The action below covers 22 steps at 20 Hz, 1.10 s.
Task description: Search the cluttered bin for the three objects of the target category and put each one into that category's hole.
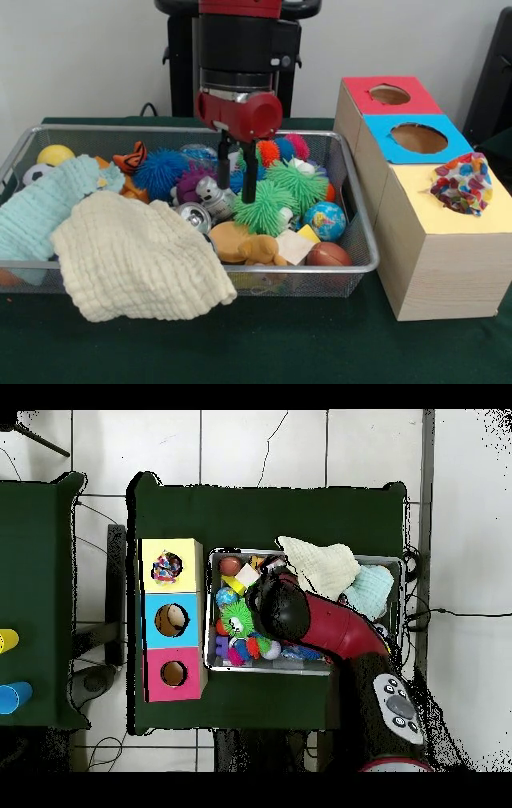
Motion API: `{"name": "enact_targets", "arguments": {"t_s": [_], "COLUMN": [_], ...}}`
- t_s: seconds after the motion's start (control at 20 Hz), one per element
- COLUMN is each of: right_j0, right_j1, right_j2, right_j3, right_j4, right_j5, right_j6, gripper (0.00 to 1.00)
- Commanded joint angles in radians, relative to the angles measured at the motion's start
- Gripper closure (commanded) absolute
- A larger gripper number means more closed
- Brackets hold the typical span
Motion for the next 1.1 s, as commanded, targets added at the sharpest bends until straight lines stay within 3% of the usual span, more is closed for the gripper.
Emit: {"name": "enact_targets", "arguments": {"t_s": [0.05,0.45,0.65,1.1], "right_j0": [0.019,-0.059,-0.057,-0.032], "right_j1": [0.133,0.238,0.281,0.304], "right_j2": [0.088,0.192,0.158,0.109], "right_j3": [-0.215,-0.266,-0.27,-0.214], "right_j4": [-0.078,-0.197,-0.232,-0.179], "right_j5": [0.109,0.035,0.09,0.19], "right_j6": [-0.103,-0.157,-0.134,-0.016], "gripper": [0.0,0.0,0.0,0.0]}}
